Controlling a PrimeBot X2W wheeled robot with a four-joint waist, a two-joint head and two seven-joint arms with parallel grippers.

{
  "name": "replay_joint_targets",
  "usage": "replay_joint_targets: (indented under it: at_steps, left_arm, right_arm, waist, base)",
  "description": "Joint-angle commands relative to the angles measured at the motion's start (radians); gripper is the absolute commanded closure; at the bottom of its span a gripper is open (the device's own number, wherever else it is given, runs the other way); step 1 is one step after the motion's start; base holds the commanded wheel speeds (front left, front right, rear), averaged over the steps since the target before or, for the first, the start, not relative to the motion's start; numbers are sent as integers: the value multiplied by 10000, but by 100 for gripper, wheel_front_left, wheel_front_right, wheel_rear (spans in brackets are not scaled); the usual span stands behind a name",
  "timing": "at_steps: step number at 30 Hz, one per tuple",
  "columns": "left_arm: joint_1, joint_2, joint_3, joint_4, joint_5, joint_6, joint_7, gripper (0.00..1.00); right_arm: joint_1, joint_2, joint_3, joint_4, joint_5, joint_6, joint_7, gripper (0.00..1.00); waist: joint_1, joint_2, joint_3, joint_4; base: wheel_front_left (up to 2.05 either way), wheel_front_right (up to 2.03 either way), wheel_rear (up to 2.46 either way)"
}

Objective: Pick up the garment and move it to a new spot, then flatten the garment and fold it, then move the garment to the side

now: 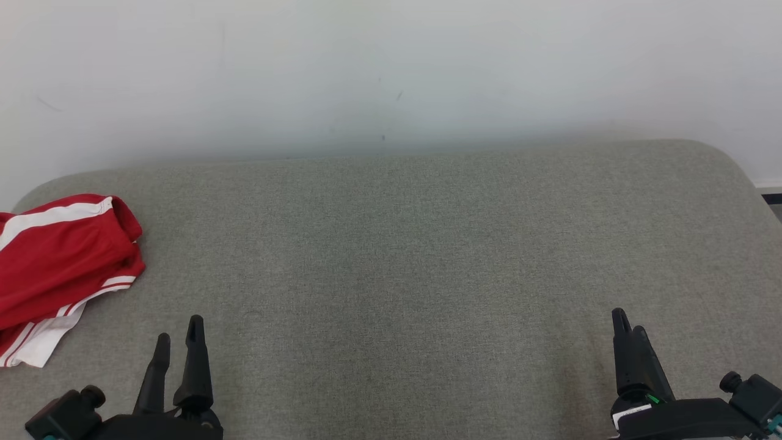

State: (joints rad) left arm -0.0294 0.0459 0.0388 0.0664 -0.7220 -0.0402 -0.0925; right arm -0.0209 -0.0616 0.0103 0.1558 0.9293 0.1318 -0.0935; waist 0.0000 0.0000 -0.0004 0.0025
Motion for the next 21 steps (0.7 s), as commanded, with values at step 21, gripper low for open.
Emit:
replay_joint_targets:
  at_steps: [21]
  left_arm:
    - [276, 347, -340, -543, 2729, 484, -665, 0]
  right_arm:
    - [55, -118, 285, -213, -2653, -12, -657, 0]
  waist:
    - [0, 0, -27, 11]
  base:
    - [0, 0, 0]
